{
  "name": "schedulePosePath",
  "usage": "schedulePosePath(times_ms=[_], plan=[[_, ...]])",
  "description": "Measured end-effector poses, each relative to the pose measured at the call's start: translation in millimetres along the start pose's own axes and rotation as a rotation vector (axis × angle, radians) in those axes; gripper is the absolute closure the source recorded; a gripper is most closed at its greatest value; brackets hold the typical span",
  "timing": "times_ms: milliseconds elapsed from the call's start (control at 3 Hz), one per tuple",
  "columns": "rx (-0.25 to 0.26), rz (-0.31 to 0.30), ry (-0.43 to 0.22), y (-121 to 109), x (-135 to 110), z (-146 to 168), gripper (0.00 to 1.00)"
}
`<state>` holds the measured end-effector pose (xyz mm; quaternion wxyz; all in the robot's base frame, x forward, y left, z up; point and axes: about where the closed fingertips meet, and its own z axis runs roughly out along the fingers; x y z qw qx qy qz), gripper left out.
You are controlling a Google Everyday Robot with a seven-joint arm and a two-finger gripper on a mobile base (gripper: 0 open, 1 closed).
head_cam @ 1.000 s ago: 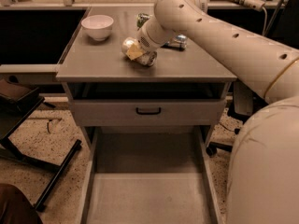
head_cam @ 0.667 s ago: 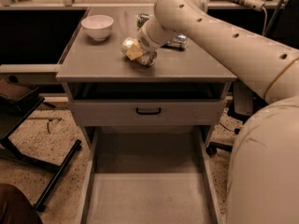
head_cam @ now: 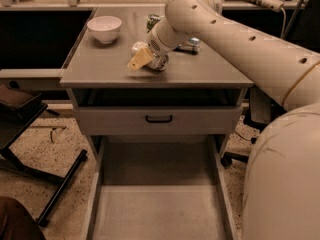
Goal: Pick 7up can from middle drawer and place on counter
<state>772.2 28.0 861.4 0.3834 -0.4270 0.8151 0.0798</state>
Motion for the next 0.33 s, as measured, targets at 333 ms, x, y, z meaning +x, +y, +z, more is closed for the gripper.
schedulePosePath(times_ms=[333], plan=[[0.0,0.0,0.0,0.0,0.0,0.0,0.0]])
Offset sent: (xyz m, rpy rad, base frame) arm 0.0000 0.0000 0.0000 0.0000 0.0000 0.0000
